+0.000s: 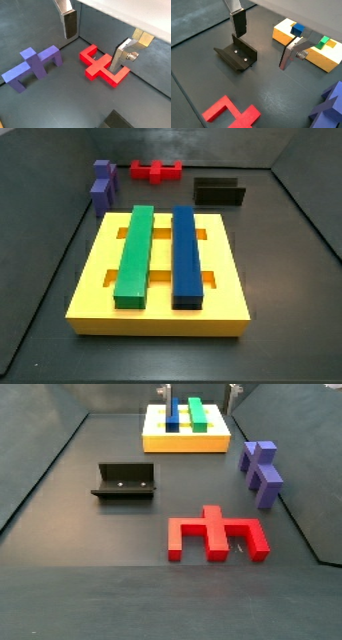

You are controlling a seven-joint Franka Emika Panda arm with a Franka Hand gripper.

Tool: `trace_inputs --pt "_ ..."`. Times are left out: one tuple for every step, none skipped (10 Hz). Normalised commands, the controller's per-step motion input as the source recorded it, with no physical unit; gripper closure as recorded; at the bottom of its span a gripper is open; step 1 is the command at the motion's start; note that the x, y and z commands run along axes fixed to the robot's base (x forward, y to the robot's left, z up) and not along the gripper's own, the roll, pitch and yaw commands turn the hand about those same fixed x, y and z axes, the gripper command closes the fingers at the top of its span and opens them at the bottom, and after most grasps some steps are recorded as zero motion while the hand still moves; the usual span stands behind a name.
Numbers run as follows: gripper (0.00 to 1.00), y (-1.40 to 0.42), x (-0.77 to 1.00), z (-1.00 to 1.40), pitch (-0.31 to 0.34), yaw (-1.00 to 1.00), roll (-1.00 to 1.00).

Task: Pick up the purple object. Move up. Move to above the board. Insert the purple object.
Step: Pick up the purple object.

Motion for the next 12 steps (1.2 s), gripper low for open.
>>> trace_inputs --pt "0.00 0.00 0.04 0.00 0.000 0.00 0.00" --pt "0.00 0.15 0.04 -0.05 0.000 -0.01 0.00" --pt "0.00 0.21 0.09 -0.13 0.000 -0.01 -0.01" --pt "0.00 0.17 0.01 -0.24 -0.010 -0.01 -0.01" --pt "0.00 0.07 0.00 -0.35 -0.069 -0.01 -0.01" --pt "0.00 0.00 -0.01 -0.29 -0.091 -0.11 -0.05" --pt "0.00 0.04 0.00 -0.35 -0.059 0.00 0.00" --pt "0.00 -0.07 -0.12 -0.27 -0.071 -0.06 -0.02" --pt "0.00 -0.27 -0.14 -0.03 -0.026 -0.24 0.00" --pt "0.00 -0.21 -0.43 -0.04 -0.061 -0.34 0.00" --pt "0.00 -0.24 -0.66 -0.08 -0.127 -0.38 -0.04" --pt "0.00 -0.24 -0.64 -0.06 -0.103 -0.42 -0.06"
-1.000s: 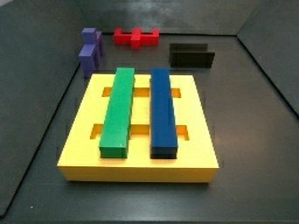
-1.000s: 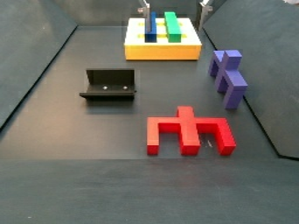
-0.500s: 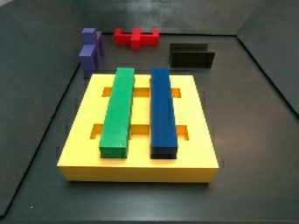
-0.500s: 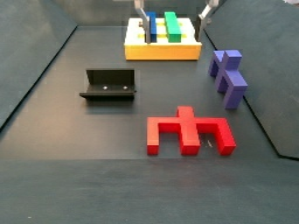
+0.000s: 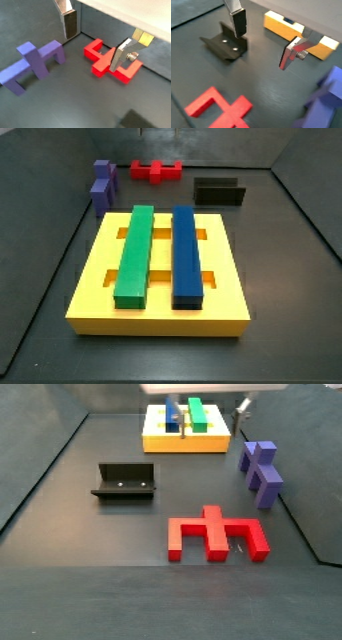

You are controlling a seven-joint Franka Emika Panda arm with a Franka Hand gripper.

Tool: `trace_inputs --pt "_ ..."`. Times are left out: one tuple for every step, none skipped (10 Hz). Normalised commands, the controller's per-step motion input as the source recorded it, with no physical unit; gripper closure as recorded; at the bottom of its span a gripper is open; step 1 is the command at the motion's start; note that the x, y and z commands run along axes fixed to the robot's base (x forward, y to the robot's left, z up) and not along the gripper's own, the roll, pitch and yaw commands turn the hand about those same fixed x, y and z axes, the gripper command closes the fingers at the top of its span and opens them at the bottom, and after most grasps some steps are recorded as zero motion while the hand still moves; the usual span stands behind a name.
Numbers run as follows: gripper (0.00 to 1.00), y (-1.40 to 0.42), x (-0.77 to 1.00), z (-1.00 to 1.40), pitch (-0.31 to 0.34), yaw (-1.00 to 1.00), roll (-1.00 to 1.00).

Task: Pick up the purple object. Move up. Move to above the board. Insert the purple object.
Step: Pick up the purple object.

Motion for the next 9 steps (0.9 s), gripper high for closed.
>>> trace_inputs --pt "0.00 -0.24 -0.63 -0.06 -0.139 -0.41 -0.08" --pt "0.00 -0.20 -0.55 -0.08 -0.131 -0.38 -0.09" --pt "0.00 -0.19 -0.52 -0.06 -0.123 -0.43 -0.10" --pt "0.00 -0.19 -0.41 -0.03 -0.091 -0.49 -0.09" --pt "0.00 -0.13 -0.27 0.00 -0.086 -0.61 -0.10" --pt "0.00 -0.17 -0.27 0.00 -0.081 -0.65 -0.11" --pt "0.00 -0.15 -0.26 0.00 -0.077 -0.70 -0.12" --pt "0.00 -0.15 -0.27 0.00 -0.063 -0.69 -0.11" --pt "0.00 -0.13 -0.27 0.00 -0.051 -0.70 -0.11"
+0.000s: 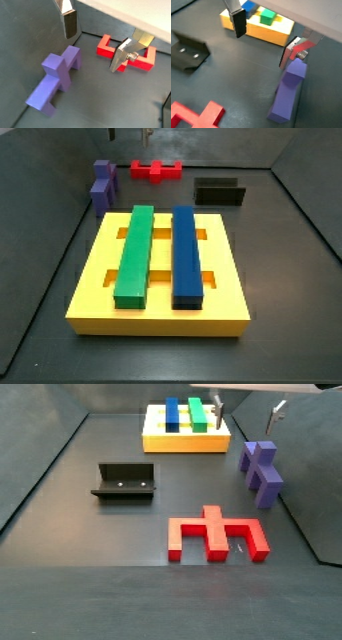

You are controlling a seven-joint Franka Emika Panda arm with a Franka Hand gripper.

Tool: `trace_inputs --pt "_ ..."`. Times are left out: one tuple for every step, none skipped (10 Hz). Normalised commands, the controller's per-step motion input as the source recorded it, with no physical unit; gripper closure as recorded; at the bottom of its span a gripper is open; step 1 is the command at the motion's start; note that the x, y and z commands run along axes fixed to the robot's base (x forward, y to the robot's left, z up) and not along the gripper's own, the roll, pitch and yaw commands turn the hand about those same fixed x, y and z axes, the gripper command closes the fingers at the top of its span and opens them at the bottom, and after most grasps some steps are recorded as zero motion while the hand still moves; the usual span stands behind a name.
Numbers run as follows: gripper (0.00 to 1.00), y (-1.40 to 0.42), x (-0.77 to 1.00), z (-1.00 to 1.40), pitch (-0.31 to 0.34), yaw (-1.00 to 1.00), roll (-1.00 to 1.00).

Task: Pick up the purple object. Move up. Move to above the board. Insert the purple object.
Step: Pick up the purple object.

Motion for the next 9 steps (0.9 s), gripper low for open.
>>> trace_inputs --pt "0.00 -0.13 -0.24 0.00 -0.039 -0.71 -0.11" --pt "0.00 -0.14 -0.23 0.00 -0.050 -0.72 -0.11" --pt "0.00 -0.12 -0.15 0.00 -0.111 -0.81 -0.09" --pt "0.00 -0.10 -0.12 0.00 -0.116 -0.85 -0.10" --pt "0.00 -0.09 -0.10 0.00 -0.111 -0.86 -0.09" --pt "0.00 -0.11 -0.10 0.00 -0.097 -0.85 -0.08" --pt "0.00 -0.11 -0.10 0.00 -0.084 -0.85 -0.07" --pt "0.00 -0.11 -0.10 0.00 -0.081 -0.85 -0.08" --pt "0.00 -0.09 -0.09 0.00 -0.087 -0.86 -0.09"
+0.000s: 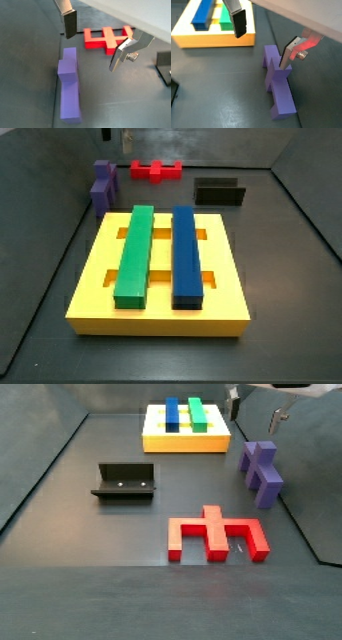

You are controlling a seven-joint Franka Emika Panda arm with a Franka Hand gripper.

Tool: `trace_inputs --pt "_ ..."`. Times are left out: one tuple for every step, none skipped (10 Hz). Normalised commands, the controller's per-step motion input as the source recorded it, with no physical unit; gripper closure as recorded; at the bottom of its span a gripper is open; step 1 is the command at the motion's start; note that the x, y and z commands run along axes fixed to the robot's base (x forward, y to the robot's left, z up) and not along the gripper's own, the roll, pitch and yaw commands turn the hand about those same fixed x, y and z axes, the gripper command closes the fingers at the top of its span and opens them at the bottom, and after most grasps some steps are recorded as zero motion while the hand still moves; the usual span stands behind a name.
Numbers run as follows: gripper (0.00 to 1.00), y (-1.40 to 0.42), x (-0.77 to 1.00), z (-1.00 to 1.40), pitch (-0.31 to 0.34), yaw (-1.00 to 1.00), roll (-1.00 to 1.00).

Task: Pick up the purple object. Move up. Move to above the board. Insert the purple object.
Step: Pick up the purple object.

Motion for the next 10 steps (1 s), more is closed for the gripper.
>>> trace_inputs --pt "0.00 -0.08 -0.07 0.00 -0.079 -0.89 -0.09" --pt "0.00 -0.10 -0.04 -0.01 -0.060 -0.89 -0.09" --pt "0.00 -0.10 -0.02 0.00 -0.051 -0.91 -0.08" --pt "0.00 -0.09 -0.03 -0.02 -0.046 -0.91 -0.07" --pt "0.00 -0.09 -0.04 -0.05 -0.034 -0.90 -0.06" --pt "0.00 -0.07 -0.07 -0.08 -0.044 -0.90 -0.06" --pt "0.00 0.00 -0.17 -0.17 -0.090 -0.92 -0.06" --pt "0.00 0.00 -0.30 -0.23 -0.107 -0.85 -0.08" --pt "0.00 0.00 -0.38 -0.27 -0.090 -0.81 -0.08" --pt "0.00 0.06 -0.49 -0.30 -0.076 -0.73 -0.08"
